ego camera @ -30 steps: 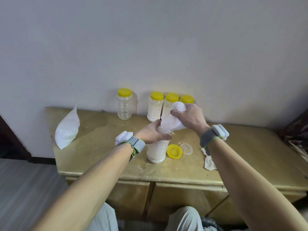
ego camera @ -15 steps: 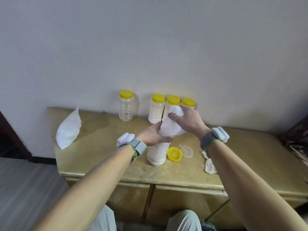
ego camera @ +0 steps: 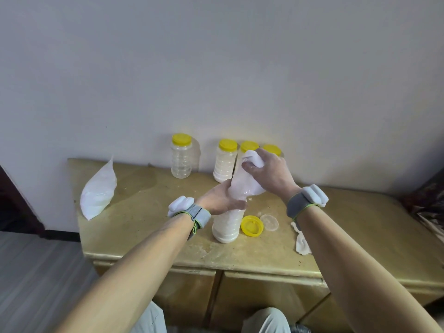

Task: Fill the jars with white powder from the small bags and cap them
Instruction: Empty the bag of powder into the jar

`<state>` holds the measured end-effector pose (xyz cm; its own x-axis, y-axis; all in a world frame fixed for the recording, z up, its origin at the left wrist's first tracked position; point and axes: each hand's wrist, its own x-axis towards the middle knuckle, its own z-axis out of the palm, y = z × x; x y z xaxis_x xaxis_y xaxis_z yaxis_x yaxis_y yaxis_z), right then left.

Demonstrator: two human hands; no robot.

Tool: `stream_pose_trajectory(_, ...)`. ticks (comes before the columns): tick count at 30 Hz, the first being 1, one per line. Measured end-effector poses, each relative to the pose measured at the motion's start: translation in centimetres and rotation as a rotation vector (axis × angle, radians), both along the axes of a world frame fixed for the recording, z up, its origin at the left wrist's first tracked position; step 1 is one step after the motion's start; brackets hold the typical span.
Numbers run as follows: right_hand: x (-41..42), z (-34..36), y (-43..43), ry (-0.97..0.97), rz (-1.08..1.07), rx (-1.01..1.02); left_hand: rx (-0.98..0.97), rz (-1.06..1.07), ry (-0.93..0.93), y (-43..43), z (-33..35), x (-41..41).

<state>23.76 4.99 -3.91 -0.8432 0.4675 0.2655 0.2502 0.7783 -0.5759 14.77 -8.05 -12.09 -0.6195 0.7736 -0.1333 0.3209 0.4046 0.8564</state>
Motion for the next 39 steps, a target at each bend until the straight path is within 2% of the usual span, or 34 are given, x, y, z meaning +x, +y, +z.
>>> stream_pose_trajectory(9, -0.1, 0.0, -0.3, -0.063, 0.037, 0.022, -0.028, 0.023, 0.015, 0.0, -0.2, -0.1)
stream_pose_trajectory(12, 0.0, 0.1, -0.4, 0.007, 0.002, -0.026, -0.045, 0.018, 0.035, 0.1, -0.2, -0.2)
stream_pose_trajectory(18, -0.5, 0.6, 0.3, -0.184, -0.065, 0.040, -0.066, -0.003, 0.058, 0.1, -0.2, -0.3)
stream_pose_trajectory(24, -0.6, 0.0, 0.4, -0.259, 0.041, 0.113, -0.072, 0.000, 0.033, -0.2, 0.2, -0.1)
stream_pose_trajectory(30, -0.6, 0.0, 0.5, -0.128, 0.130, -0.032, -0.070, 0.002, 0.027, -0.2, 0.1, -0.2)
stream_pose_trajectory(39, -0.3, 0.1, 1.0, -0.132, 0.112, -0.114, -0.009, -0.029, 0.021, 0.1, -0.3, -0.4)
